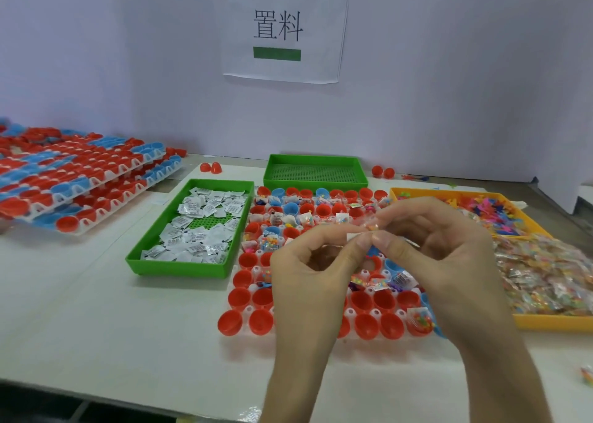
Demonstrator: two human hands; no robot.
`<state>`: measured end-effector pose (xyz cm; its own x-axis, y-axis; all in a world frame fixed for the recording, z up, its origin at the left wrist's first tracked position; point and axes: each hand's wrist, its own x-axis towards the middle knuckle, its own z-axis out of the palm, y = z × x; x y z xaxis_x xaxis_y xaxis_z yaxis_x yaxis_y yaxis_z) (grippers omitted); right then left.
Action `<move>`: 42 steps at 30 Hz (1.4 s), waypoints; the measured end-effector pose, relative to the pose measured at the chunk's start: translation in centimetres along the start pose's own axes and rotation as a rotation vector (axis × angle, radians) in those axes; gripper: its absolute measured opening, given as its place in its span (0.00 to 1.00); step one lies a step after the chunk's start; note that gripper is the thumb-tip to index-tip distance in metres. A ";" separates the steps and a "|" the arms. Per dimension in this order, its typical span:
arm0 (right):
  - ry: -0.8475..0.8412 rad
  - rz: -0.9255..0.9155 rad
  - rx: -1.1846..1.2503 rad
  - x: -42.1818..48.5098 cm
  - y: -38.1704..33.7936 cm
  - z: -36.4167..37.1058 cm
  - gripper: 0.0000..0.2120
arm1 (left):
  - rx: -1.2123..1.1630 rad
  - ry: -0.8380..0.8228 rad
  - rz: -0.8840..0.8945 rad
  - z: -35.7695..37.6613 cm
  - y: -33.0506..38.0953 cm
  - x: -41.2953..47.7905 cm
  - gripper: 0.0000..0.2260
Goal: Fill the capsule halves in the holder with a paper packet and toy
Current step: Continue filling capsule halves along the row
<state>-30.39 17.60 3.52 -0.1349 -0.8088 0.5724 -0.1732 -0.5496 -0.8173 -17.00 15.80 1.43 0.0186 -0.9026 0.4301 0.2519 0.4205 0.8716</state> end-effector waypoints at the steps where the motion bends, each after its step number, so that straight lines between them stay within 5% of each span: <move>1: 0.009 0.004 -0.032 0.0 0.0 -0.1 0.08 | -0.037 -0.007 -0.020 0.0 -0.1 -0.1 0.02; 9: 0.119 -0.050 -0.223 0.1 0.7 0.5 0.08 | -0.392 0.092 -0.332 2.1 -1.1 -1.1 0.13; 17: 0.091 -0.039 -0.118 0.0 0.0 0.2 0.09 | -0.188 0.044 -0.190 1.9 -1.7 -1.4 0.05; 26: 0.020 -0.005 -0.110 0.0 0.0 0.1 0.09 | -0.585 0.031 -0.519 1.7 -1.0 -1.3 0.05; 34: 0.117 -0.071 -0.250 0.0 0.1 0.7 0.11 | -0.595 0.043 -0.495 1.7 -0.8 -1.3 0.05; 39: 0.148 -0.097 -0.277 -0.1 0.2 1.0 0.12 | -0.624 0.099 -0.529 1.7 -0.9 -1.3 0.17; 42: 0.171 -0.099 -0.226 -0.2 0.2 1.0 0.10 | -0.606 0.099 -0.530 1.5 -0.9 -1.2 0.11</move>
<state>-29.39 17.43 3.17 -0.2651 -0.6960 0.6673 -0.4039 -0.5483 -0.7323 -18.73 16.61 0.52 -0.1718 -0.9838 -0.0513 0.7311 -0.1623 0.6627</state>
